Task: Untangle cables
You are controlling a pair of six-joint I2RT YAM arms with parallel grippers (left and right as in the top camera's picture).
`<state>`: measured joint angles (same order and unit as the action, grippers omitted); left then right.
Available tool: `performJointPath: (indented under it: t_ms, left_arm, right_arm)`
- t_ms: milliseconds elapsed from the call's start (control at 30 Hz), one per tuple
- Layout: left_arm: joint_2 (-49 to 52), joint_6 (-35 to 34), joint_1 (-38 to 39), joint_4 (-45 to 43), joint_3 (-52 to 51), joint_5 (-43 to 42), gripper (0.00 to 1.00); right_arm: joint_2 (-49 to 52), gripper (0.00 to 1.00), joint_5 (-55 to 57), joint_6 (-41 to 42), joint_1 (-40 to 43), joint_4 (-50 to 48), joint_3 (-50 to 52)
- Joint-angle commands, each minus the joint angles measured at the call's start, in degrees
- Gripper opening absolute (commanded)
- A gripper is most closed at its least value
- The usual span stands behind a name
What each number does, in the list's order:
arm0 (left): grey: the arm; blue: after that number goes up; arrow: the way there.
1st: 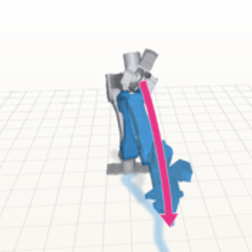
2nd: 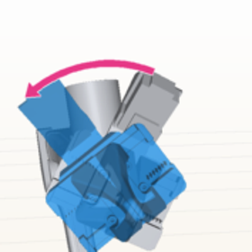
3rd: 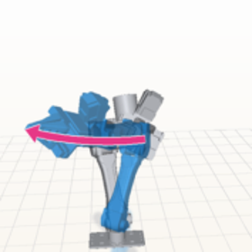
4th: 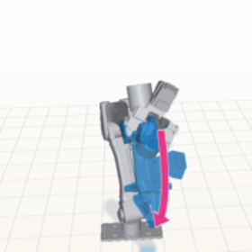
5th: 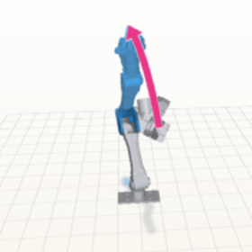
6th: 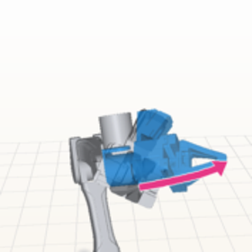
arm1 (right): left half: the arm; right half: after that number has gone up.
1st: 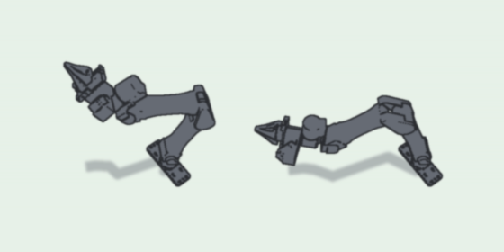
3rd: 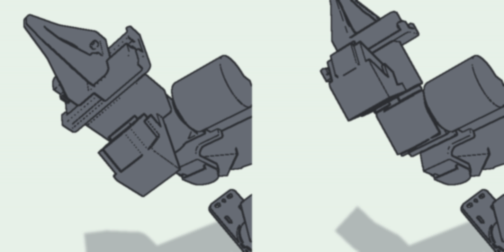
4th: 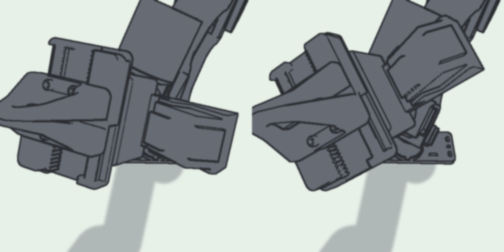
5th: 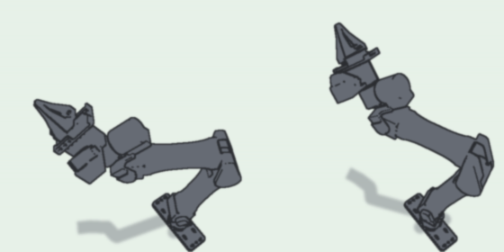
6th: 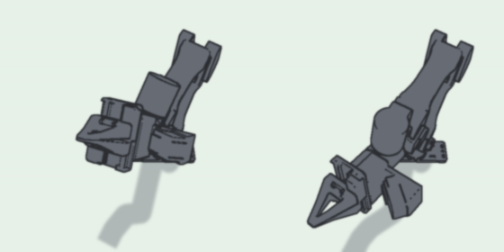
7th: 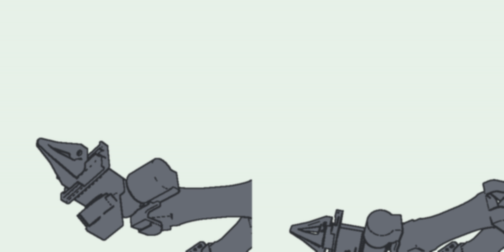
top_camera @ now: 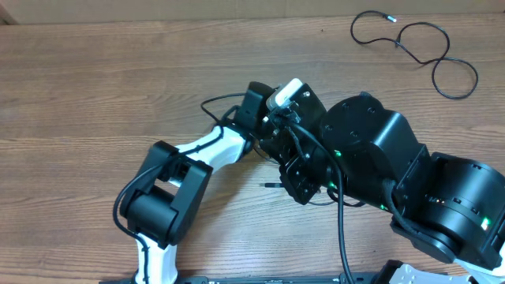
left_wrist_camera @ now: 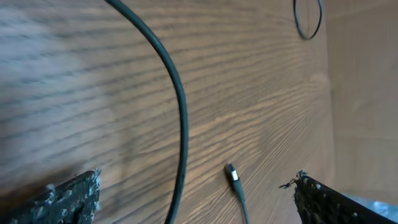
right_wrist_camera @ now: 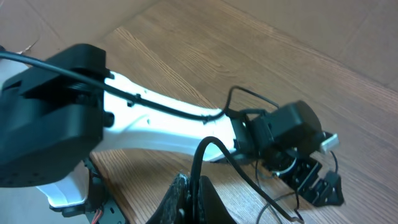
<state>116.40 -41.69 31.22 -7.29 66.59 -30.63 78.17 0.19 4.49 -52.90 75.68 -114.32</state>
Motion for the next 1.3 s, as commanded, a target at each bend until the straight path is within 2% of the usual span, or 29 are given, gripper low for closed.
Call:
performJointPath:
  t_ms: [0, 67, 100, 167, 200, 233, 500, 600, 667, 767, 967, 1033, 1133, 1267]
  left_arm:
    - [2.8, 3.0, 2.2, -0.2, 0.9, 1.2, 0.99]
    - [4.1, 2.9, 2.6, -0.2, 0.9, 1.0, 0.86]
    - [4.7, 2.9, 2.7, -0.2, 0.9, 1.0, 0.69]
    - [5.8, 1.9, 2.5, -0.5, 0.9, 0.7, 0.27]
    - [5.8, 1.8, 2.1, -0.7, 1.1, 0.2, 0.11]
    - [5.8, 1.9, 1.6, -0.9, 1.4, -0.4, 0.04]
    - [4.8, 5.1, -7.6, 3.1, 14.8, -10.6, 0.04]
    - [4.7, 6.2, -11.3, 5.3, 20.7, -13.7, 0.04]
    - [4.0, 6.2, -14.5, 7.6, 27.1, -18.9, 0.04]
    - [3.7, 6.2, -16.8, 9.3, 33.4, -23.0, 0.04]
    - [2.2, 6.0, -20.2, 11.1, 45.7, -25.1, 0.04]
    - [1.6, 5.7, -20.4, 12.6, 49.7, -25.5, 0.04]
    - [1.3, 6.0, -20.0, 13.5, 55.5, -28.3, 0.04]
    - [0.2, 6.7, -18.7, 16.0, 61.5, -30.2, 0.04]
  right_arm:
    - [-0.3, 0.04, -0.3, 0.2, -0.3, -0.3, -0.9]
    - [-0.3, 0.04, -0.3, 0.2, -0.3, -0.3, -0.9]
    - [-0.3, 0.04, -0.3, 0.2, -0.3, -0.3, -0.9]
    - [-0.3, 0.04, -0.3, 0.2, -0.3, -0.3, -0.9]
    - [-0.3, 0.04, -0.3, 0.2, -0.3, -0.2, -0.9]
    - [-0.3, 0.04, -0.3, 0.2, -0.3, -0.1, -0.9]
    - [-0.6, 0.04, 0.5, 0.1, -0.3, 1.1, -0.9]
    - [-0.8, 0.04, 3.9, 0.2, -0.3, 2.3, -0.9]
    - [-0.9, 0.04, 7.7, 0.7, -0.3, 3.3, -0.9]
    - [-1.0, 0.04, 18.5, 7.0, -0.3, 6.1, -0.9]
    - [-1.6, 0.04, 40.1, 25.8, 0.5, 16.3, -0.9]
    - [-2.1, 0.04, 43.1, 28.7, 2.2, 17.8, -0.9]
    - [-2.6, 0.04, 43.6, 28.6, 6.7, 17.7, -0.9]
    - [-2.6, 0.04, 45.8, 28.0, 18.1, 17.4, -0.9]
